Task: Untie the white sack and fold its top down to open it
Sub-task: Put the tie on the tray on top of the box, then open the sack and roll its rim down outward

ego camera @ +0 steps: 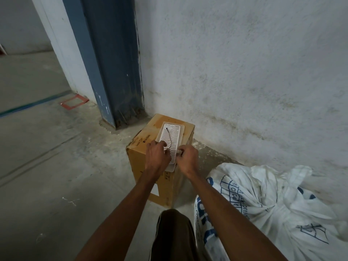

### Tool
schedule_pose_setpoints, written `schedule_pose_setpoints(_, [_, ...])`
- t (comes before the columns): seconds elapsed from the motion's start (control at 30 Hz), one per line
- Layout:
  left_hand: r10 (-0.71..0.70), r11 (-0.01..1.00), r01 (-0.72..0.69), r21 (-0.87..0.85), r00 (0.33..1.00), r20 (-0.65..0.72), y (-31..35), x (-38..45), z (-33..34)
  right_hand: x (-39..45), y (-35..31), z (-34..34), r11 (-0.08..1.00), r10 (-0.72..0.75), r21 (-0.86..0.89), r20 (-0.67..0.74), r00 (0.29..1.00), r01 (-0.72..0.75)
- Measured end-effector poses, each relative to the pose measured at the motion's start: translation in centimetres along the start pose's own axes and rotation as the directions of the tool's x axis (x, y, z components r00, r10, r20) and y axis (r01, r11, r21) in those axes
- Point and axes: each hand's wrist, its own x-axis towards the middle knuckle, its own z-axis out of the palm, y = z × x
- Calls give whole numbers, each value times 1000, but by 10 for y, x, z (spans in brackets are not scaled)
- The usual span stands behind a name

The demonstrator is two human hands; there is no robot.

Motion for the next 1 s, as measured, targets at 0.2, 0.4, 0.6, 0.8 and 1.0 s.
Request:
schedule_pose_setpoints(0.2, [102, 969, -101, -225, 995, -7, 44, -77, -4, -46, 34, -39, 998, -24, 54, -37, 999, 26])
schedule_pose_setpoints(0.4, [249, 919, -199, -339, 962, 112, 95, -154, 21, -126, 78, -100, 1000, -19, 4, -175, 984, 21])
schedule_pose_setpoints(0.6, [343, 901, -219, -374, 888, 307, 151, -215, 56, -195, 140, -156, 989, 144, 6, -294, 945, -149])
schedule_pose_setpoints(0.8, [411, 883, -251, -397, 821, 395, 186, -252, 98, -234, 187, -203, 961, 264, 25, -386, 884, -276])
schedule_pose_setpoints(1.0, [407, 885, -213, -414, 785, 467, 209, -259, 134, -234, 236, -221, 914, 390, 75, -428, 815, -398])
